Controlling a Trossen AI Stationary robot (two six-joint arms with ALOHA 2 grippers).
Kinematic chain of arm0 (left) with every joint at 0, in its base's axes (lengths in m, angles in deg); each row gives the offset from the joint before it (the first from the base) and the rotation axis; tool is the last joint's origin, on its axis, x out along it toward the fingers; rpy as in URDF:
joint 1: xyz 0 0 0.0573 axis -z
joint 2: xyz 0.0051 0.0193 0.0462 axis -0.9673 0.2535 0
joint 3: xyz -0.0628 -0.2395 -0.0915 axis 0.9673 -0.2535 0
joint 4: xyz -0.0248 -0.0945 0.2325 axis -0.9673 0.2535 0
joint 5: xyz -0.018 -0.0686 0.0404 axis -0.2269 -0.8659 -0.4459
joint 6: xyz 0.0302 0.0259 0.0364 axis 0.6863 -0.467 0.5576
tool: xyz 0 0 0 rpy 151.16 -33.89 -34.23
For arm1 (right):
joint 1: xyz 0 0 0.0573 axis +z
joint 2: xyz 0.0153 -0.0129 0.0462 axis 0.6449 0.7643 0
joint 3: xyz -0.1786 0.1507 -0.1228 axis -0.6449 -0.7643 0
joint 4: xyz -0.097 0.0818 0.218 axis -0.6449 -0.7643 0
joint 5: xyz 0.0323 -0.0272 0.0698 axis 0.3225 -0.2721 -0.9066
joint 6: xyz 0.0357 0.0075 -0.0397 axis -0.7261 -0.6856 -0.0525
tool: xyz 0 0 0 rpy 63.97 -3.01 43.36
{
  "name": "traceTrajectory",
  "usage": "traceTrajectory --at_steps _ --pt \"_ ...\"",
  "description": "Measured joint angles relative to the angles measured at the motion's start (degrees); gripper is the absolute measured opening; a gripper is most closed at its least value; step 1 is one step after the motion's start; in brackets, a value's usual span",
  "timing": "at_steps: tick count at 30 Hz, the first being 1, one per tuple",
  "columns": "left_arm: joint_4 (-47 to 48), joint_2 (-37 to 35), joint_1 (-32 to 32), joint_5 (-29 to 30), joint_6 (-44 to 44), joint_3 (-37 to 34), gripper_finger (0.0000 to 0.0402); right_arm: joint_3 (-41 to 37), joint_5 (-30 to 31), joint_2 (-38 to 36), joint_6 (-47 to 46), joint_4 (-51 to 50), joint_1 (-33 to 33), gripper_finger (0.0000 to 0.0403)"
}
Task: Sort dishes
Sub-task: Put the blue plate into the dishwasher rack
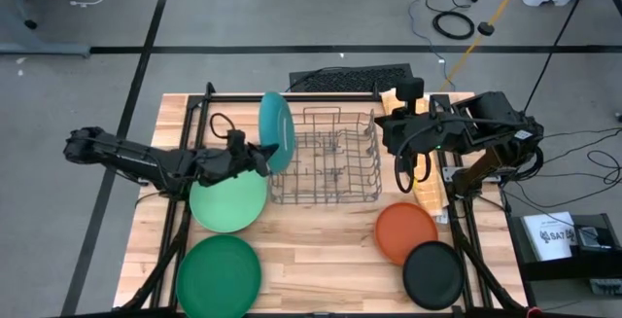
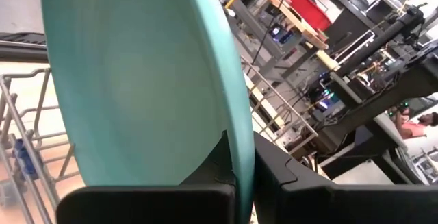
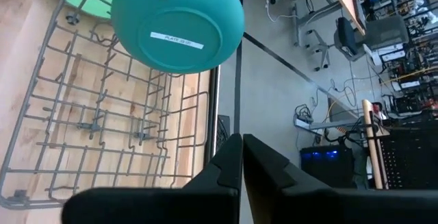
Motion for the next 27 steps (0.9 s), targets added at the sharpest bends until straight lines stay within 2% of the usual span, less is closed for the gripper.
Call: traceTrajectory --at_steps 11,27 --pt "-5.45 1.76 0.00 -0.04 -1.86 0.01 0.0019 0.00 0.00 0.02 1.07 0.00 0.00 0.0004" --pt "-5.29 1.85 0.80 2.07 -5.18 0.01 0.0019 0.00 0.00 0.02 1.26 0.00 0.00 0.0004"
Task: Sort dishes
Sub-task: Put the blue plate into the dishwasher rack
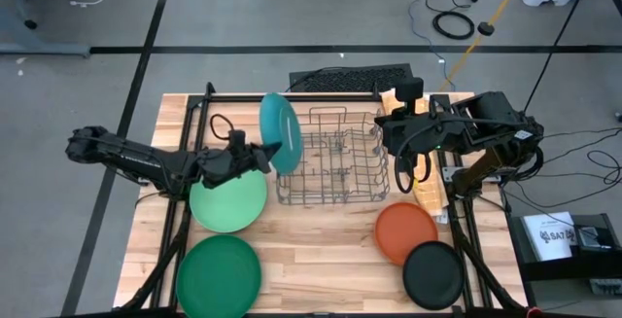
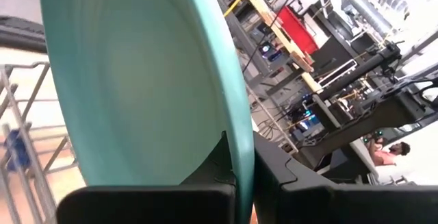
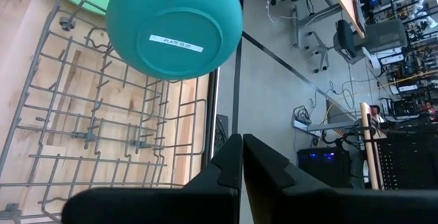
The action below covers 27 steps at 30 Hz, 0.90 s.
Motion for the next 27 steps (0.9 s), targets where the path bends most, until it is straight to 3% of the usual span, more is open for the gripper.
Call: traceTrajectory --at_steps 7,20,27 --pt "-0.01 2.09 1.97 3.22 -2.76 0.02 0.0019 0.00 0.00 0.02 0.66 0.00 0.00 0.0004" --pt "-0.94 8.21 2.63 4.08 -3.61 0.09 0.0030 0.00 -0.24 0.02 0.29 0.00 0.00 0.0004" --pt "-0.77 8.04 2.63 2.06 -2.69 0.09 0.0092 0.00 -1.89 0.02 0.06 0.00 -0.02 0.0004"
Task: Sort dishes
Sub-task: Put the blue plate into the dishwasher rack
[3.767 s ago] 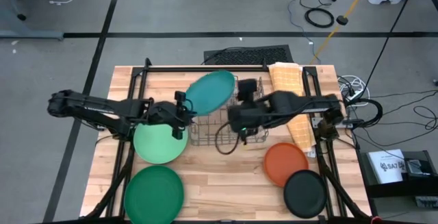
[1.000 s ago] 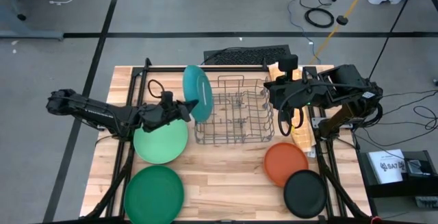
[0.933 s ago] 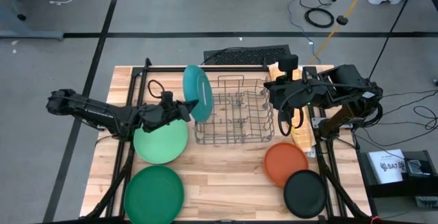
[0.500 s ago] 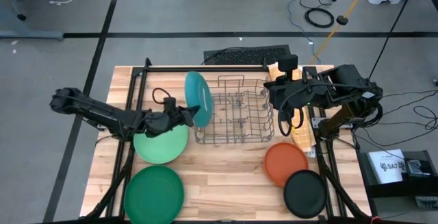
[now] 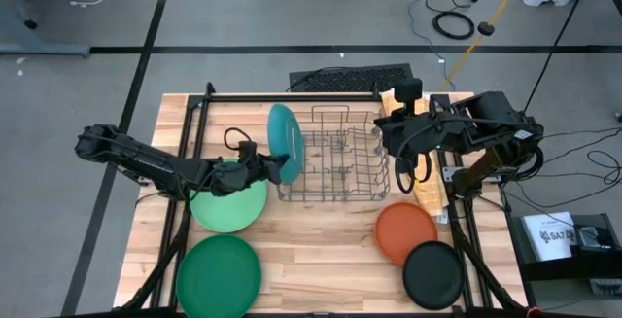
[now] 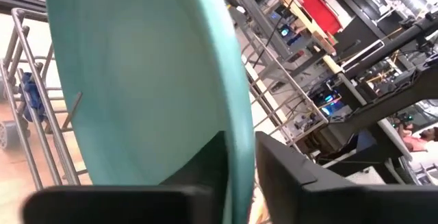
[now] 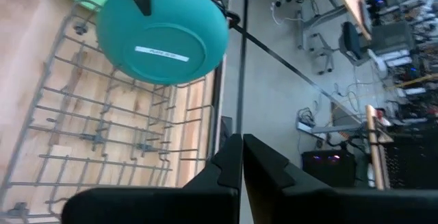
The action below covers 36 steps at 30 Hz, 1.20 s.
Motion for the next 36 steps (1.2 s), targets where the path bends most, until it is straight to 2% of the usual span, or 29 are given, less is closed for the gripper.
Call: traceTrajectory --at_steps 8,13,23,28,33,36 --pt "0.18 -1.12 0.00 -0.78 0.79 0.00 0.0227 -0.01 -1.36 0.00 -0.92 0.00 -0.01 0.0004" --pt "0.33 -4.28 -0.04 -3.03 5.13 0.10 0.0277 0.00 -1.37 0.00 -0.95 0.00 -0.01 0.0004" --pt "7.48 -11.42 -0.17 -4.85 9.07 0.13 0.0290 -0.02 -1.37 0.00 -1.12 0.00 -0.01 0.0004" --pt "9.74 -12.09 -0.21 -4.52 9.95 0.15 0.0290 -0.02 -1.37 0.00 -1.97 0.00 0.02 0.0004" --pt "12.46 -14.01 -0.31 -4.32 16.30 0.15 0.0290 0.00 -1.46 0.00 -2.44 0.00 -0.01 0.0004" --pt "14.54 -15.76 -0.31 -3.91 17.17 0.15 0.0290 -0.02 -2.71 0.00 -2.41 0.00 -0.01 0.0004"
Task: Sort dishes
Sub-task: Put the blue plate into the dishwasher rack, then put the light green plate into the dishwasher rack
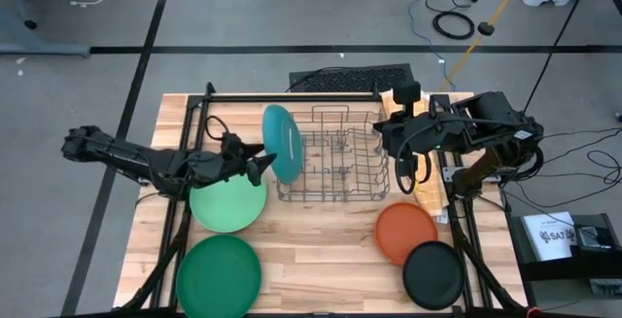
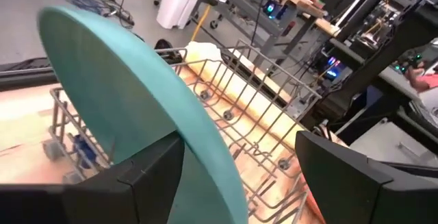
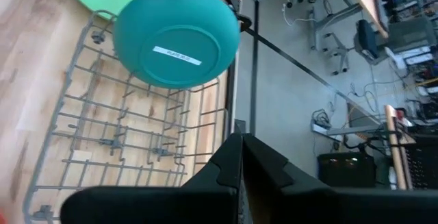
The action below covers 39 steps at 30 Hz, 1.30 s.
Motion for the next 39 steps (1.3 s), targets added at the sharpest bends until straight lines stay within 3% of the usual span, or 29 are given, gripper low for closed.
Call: traceTrajectory --at_steps 12,19,25,31,39 --pt "8.01 -7.13 -0.17 -2.10 1.13 0.00 0.0290 0.00 -0.16 0.38 -0.17 0.00 0.00 0.0004" --pt "13.20 -12.95 -0.17 -8.34 4.08 0.00 0.0290 0.00 -2.16 0.84 -0.20 0.01 0.00 0.0004" --pt "18.74 -16.66 -0.13 -9.00 4.32 0.00 0.0290 0.00 -2.88 1.21 -0.15 0.00 0.00 0.0004" --pt "31.13 -16.77 -0.13 -19.12 2.99 0.04 0.0290 0.00 -3.02 1.72 -0.36 0.01 0.00 0.0004" --pt "45.47 -7.69 2.11 -32.35 -2.10 0.04 0.0280 0.00 -3.12 2.81 -0.49 0.11 0.00 0.0004"
